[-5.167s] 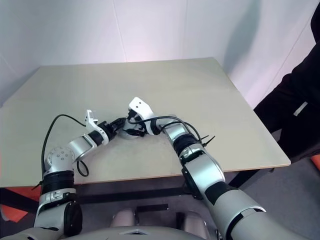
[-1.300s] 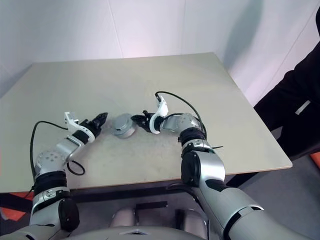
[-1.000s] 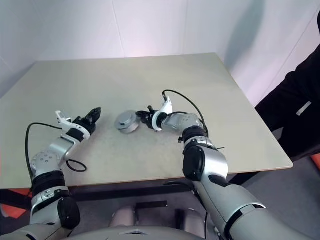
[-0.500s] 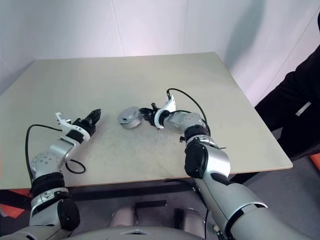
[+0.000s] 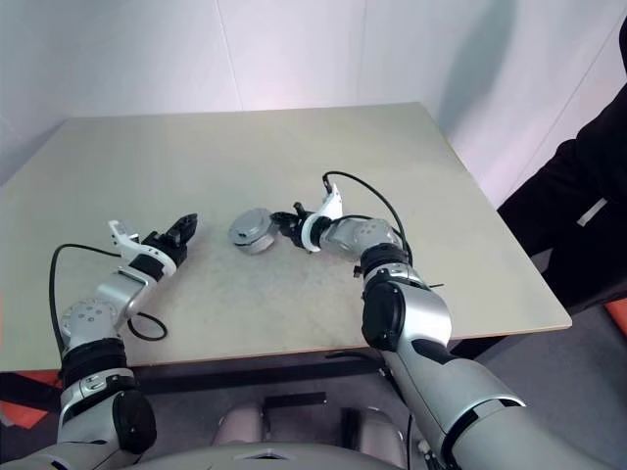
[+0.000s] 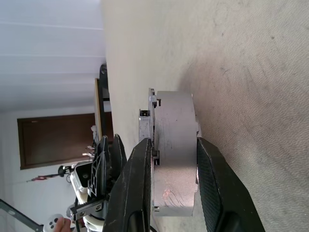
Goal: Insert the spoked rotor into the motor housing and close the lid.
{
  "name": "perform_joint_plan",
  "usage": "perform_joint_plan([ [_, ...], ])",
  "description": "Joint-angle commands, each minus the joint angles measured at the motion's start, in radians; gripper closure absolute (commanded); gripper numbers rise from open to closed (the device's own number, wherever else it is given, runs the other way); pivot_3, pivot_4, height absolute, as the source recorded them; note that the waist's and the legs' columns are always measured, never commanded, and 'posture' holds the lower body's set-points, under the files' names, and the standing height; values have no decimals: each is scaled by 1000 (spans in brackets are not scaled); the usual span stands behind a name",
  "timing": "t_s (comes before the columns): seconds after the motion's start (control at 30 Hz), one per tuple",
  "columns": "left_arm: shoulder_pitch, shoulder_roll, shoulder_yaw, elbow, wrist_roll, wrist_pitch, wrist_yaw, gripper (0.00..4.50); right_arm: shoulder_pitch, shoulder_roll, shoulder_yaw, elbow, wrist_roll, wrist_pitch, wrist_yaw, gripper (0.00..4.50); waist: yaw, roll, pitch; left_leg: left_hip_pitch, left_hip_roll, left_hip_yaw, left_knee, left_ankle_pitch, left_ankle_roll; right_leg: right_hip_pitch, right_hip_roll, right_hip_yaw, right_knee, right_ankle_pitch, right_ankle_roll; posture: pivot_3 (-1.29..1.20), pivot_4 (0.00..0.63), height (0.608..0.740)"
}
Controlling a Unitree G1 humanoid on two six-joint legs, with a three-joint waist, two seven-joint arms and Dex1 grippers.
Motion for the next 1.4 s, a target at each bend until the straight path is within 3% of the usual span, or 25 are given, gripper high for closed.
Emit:
perform_joint_plan([
  [0.03, -4, 10, 1, -46, -19, -12, 1, 3685, -47, -6, -37, -11, 49, -5, -3, 3359, 0, 0, 0, 0, 0, 0, 0, 0, 0, 0, 0, 0, 0, 0, 0, 0, 0, 740],
  [0.43, 1, 13, 0, -64, -35, -2, 21, 3685, -71, -1, -165, 4, 164, -9, -29, 3359, 0, -1, 1, 0, 0, 0, 0, 0, 0, 0, 0, 0, 0, 0, 0, 0, 0, 740],
  [1.07, 1, 15, -10, -67, -43, -4, 36, 3685, -70, -3, -129, -8, 150, -18, -4, 3359, 1, -2, 1, 0, 0, 0, 1, 0, 0, 0, 0, 0, 0, 0, 0, 0, 0, 740],
  [1.23, 3, 14, -12, -70, -43, -4, 37, 3685, -51, 3, -13, -105, 73, -75, 95, 3359, 1, -1, 1, 0, 0, 0, 1, 0, 0, 0, 0, 0, 1, 0, 0, 0, 0, 740],
  [1.4, 3, 11, -14, -72, -41, -7, 36, 3685, 23, 16, 190, -281, -74, -283, 253, 3359, 2, -2, 1, 0, 0, 0, 1, 0, 0, 0, 0, 0, 1, 0, 0, 0, 0, 740],
])
